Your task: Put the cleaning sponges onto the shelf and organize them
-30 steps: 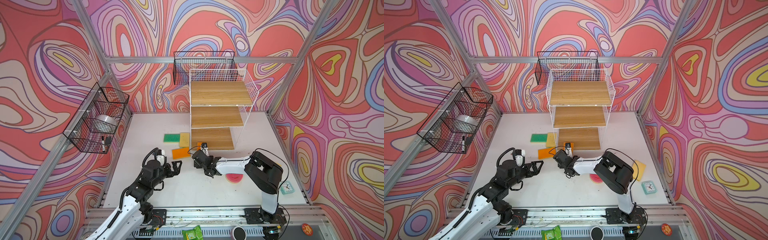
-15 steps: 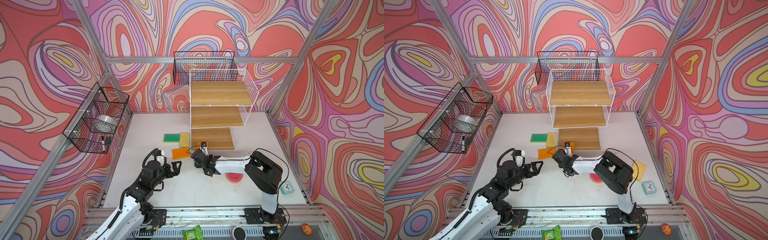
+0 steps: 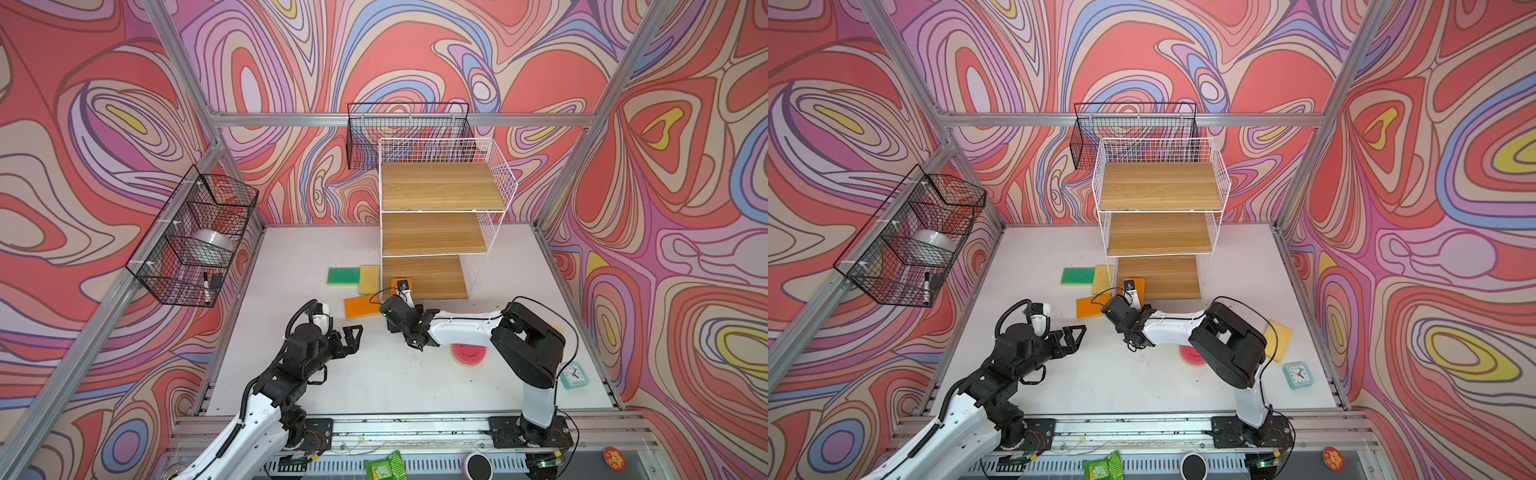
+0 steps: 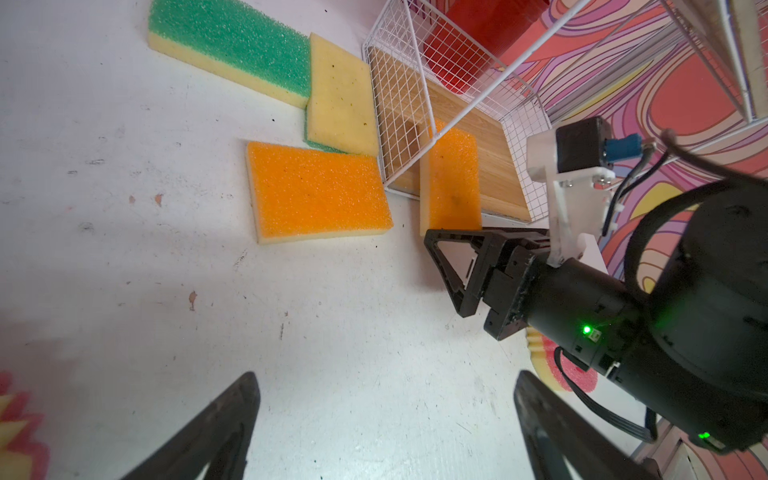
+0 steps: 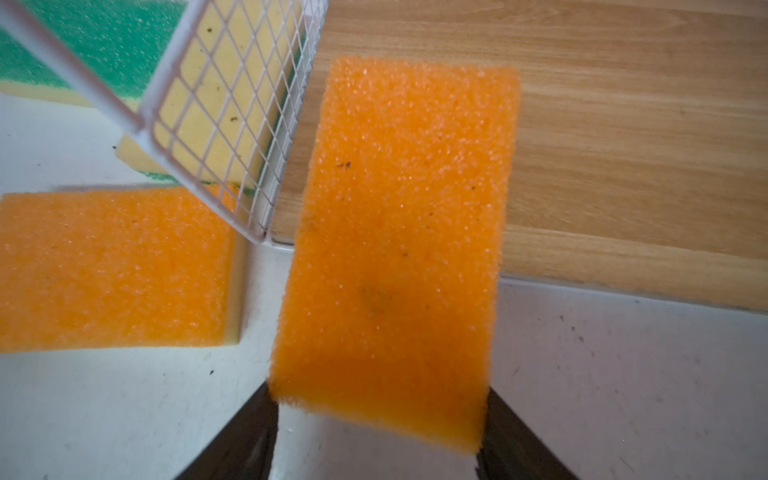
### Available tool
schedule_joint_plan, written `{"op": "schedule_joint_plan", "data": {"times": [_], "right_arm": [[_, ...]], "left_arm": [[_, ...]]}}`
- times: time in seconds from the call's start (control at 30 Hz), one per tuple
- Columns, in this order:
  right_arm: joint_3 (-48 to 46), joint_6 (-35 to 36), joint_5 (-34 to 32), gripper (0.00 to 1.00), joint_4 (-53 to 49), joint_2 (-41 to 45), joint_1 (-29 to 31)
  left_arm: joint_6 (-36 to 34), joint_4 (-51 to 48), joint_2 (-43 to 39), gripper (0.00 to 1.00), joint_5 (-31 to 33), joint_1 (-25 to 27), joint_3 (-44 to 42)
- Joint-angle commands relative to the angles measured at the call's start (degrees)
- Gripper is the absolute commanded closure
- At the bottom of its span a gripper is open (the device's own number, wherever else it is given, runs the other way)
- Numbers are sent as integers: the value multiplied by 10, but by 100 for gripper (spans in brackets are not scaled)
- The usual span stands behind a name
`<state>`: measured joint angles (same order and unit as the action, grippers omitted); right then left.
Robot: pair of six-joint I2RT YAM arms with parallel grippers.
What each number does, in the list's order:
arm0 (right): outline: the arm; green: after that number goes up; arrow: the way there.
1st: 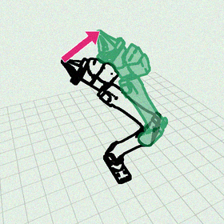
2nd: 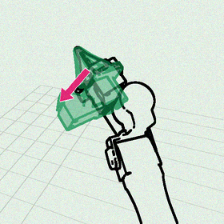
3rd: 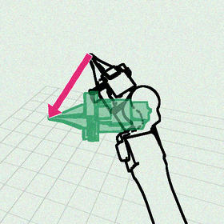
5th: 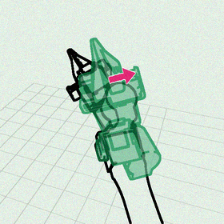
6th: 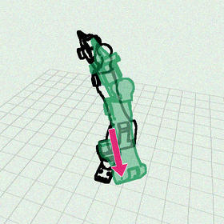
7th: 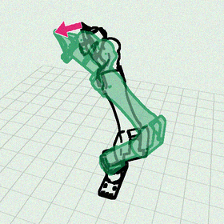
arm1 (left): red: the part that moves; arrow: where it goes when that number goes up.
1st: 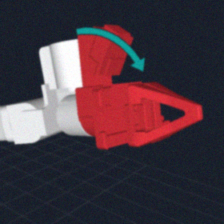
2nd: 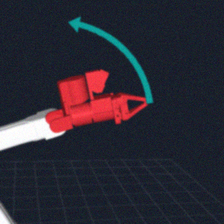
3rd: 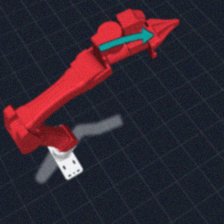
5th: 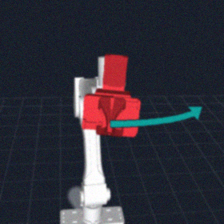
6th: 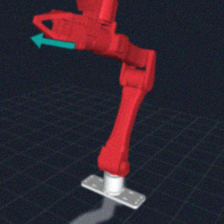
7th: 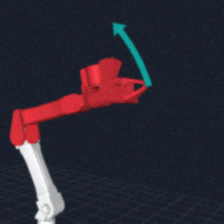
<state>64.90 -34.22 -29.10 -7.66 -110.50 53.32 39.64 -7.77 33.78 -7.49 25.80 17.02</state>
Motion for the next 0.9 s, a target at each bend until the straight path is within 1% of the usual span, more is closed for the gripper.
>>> {"op": "schedule_joint_plan", "data": {"times": [0.0,0.13,0.3,0.53,0.87], "right_arm": [[-9,17,7,27,34,-2,-15],[-24,24,38,27,67,5,-36],[-29,50,92,27,109,-1,-55],[-9,72,109,27,128,-21,-64],[22,74,109,27,112,-48,-75]], "left_arm": [[-2,10,-2,3,2,-2,-8],[9,18,3,3,7,-3,-20],[11,18,3,4,27,-3,-25],[9,21,7,3,58,-3,-26],[12,57,41,4,64,-2,-35]]}}
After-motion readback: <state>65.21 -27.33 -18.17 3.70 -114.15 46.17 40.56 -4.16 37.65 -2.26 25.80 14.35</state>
